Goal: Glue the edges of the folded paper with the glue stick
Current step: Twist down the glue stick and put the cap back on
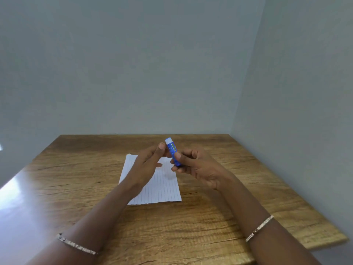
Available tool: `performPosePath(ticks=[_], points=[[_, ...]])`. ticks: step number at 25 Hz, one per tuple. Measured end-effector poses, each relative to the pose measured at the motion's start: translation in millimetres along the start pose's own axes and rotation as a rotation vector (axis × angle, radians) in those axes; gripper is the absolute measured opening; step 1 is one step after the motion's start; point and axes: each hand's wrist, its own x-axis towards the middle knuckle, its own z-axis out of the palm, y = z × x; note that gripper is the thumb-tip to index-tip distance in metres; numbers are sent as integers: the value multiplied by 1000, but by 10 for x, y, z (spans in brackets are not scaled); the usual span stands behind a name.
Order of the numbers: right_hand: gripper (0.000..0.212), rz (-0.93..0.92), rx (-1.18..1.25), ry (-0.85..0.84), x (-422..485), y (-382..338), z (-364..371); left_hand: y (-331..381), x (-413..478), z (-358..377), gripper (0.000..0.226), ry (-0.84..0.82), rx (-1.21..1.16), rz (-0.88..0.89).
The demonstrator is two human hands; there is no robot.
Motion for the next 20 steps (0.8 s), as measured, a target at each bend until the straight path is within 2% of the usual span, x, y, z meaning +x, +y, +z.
performPosePath(ticks=[3, 6, 8, 11, 15, 18, 20], points=[[36, 48, 164, -81, -10, 103, 4, -27, 8, 33, 34, -106, -57, -15], [46, 139, 218, -123, -15, 179, 29, -62, 12, 39, 32, -67, -198, -35], [40, 165, 230, -144, -27, 209, 42, -64, 18, 18, 31, -33, -252, -48], [35, 138, 230, -79, -46, 215, 72, -62, 24, 19, 32, -6, -219, -43], [42, 85, 85, 39, -41, 228, 89, -29, 6, 86, 36, 21, -178, -56], [43, 143, 263, -18, -52, 185, 86, -16, 13, 39, 33, 35, -198, -50], [30, 159, 436, -39, -59, 152, 72, 9, 23, -13, 33, 60, -246, -49]])
